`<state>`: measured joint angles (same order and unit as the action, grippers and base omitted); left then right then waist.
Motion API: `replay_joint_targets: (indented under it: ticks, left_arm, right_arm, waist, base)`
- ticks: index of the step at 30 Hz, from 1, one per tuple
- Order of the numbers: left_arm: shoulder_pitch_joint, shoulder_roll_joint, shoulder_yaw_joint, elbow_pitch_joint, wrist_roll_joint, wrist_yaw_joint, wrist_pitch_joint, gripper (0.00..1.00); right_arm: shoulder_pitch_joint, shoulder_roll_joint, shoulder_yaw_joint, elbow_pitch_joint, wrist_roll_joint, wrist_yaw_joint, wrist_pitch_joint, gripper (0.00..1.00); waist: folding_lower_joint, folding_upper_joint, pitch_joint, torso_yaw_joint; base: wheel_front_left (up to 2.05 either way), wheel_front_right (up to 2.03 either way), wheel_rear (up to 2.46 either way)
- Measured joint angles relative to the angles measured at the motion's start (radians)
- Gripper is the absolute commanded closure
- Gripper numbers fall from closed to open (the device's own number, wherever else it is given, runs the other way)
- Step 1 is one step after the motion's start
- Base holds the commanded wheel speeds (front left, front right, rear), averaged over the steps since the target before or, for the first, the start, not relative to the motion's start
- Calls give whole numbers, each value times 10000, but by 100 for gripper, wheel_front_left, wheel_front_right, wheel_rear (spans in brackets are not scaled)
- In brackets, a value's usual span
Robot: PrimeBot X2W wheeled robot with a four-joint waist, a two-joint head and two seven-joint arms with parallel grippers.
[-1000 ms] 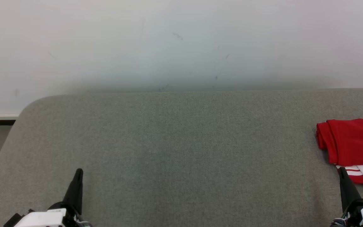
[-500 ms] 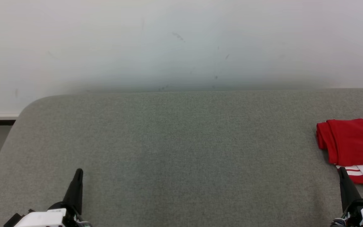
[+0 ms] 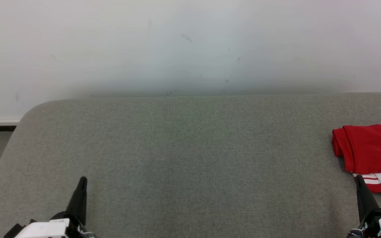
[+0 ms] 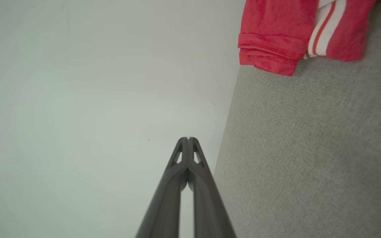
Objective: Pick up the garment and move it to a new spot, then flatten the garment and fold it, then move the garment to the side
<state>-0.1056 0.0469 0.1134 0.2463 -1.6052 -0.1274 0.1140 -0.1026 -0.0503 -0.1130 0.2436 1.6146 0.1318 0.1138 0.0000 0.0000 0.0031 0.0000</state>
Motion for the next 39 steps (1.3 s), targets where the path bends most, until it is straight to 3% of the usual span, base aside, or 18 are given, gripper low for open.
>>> replay_joint_targets:
  ticks: [39]
  left_arm:
    - [0,0,0,0,0,0,2,100]
  right_arm:
    - [-1,4,-4,0,0,-2,6,100]
  waist:
    - [1,0,0,0]
  base:
    - [0,0,0]
